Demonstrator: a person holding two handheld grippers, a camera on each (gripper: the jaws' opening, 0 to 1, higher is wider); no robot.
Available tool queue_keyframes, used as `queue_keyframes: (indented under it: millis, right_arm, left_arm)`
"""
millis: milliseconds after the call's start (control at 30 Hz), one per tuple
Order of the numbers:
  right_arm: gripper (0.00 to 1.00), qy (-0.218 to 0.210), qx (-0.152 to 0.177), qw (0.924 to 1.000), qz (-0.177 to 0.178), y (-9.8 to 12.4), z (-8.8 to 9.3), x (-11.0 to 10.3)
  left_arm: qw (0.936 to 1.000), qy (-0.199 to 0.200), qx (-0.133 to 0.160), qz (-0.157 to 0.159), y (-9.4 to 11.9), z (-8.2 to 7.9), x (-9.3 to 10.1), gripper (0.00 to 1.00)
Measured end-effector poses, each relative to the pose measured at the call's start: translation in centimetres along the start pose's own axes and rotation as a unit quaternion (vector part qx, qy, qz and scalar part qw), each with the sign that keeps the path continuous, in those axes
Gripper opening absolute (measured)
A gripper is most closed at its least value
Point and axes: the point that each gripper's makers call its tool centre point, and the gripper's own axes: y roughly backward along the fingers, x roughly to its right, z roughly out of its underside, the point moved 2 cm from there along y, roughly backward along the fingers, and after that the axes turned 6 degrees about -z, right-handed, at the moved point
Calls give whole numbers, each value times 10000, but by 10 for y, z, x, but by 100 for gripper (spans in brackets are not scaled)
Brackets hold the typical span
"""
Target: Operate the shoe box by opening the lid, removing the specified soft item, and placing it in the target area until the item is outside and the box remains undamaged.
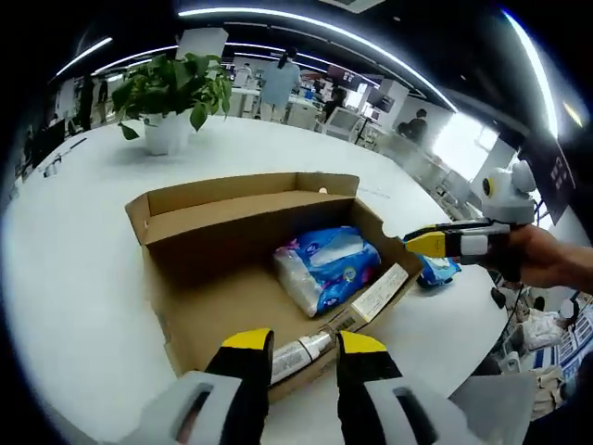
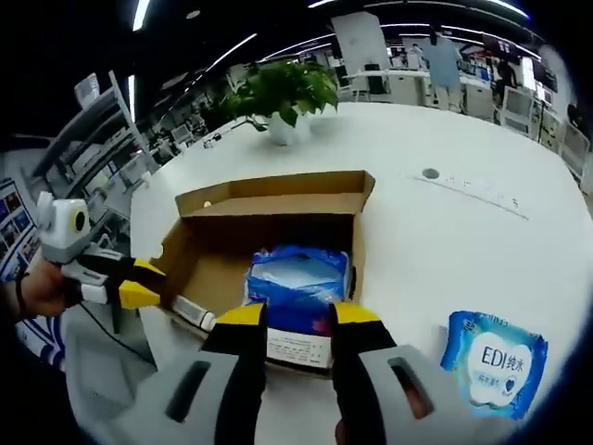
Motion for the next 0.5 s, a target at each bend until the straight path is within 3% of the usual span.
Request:
queue_keyframes:
  millis: [200, 333, 500]
  right_arm:
    - [31, 715, -481, 9961, -168, -15, -1, -9]
    - [35, 1464, -909, 9846, -290, -25, -1, -16]
    - [36, 1616, -1029, 9810, -320, -36, -6, -16]
  left_arm:
    - [9999, -100, 71, 1, 3, 1, 1, 28]
    - [9997, -184, 145, -5, 5, 0, 1, 29]
    - [9992, -321, 233, -3, 8, 4, 3, 31]
